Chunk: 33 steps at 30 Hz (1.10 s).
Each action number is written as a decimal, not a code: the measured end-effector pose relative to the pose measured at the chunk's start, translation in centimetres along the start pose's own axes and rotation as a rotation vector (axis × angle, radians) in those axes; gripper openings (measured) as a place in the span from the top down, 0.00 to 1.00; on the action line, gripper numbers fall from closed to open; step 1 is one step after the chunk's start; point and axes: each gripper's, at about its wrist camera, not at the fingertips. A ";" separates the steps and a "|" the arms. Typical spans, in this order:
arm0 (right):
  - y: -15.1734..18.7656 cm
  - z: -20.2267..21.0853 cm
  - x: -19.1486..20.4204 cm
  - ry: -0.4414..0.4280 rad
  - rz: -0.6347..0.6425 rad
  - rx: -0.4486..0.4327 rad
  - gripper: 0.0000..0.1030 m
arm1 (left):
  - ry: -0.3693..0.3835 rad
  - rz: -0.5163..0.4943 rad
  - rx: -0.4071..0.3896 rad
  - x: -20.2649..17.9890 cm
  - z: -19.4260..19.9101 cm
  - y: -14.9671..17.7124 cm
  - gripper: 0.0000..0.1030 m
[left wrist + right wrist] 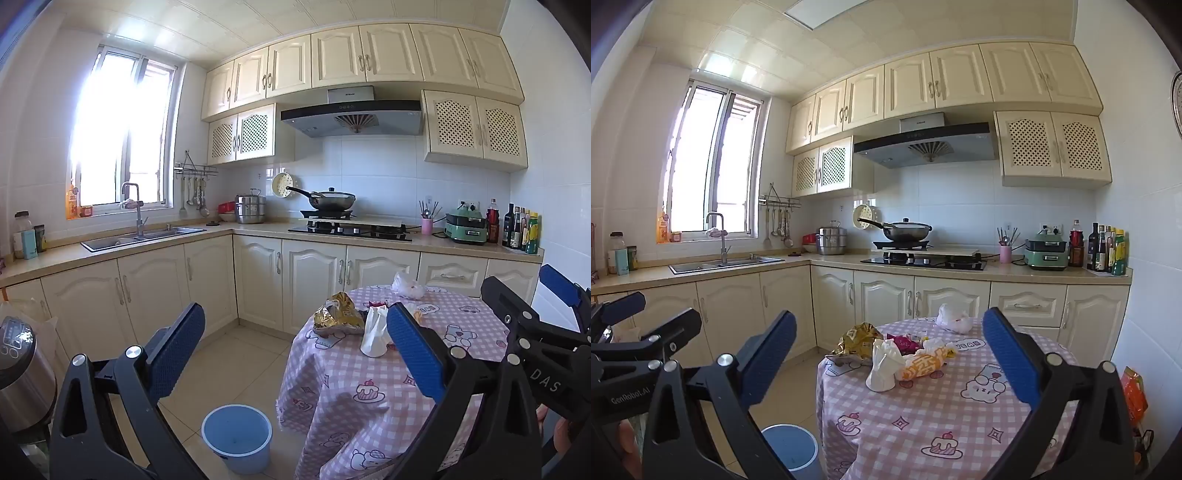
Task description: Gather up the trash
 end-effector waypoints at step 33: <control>0.0 -0.2 -0.5 0.003 0.002 0.015 0.04 | 0.008 -0.008 0.013 -0.4 -0.3 0.6 0.07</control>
Point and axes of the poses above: each gripper's, at about its wrist camera, not at the fingertips, and z roughly against the way its jaws point, x to its left, y to its underside, and after that the axes turned 8 degrees about z, right-handed
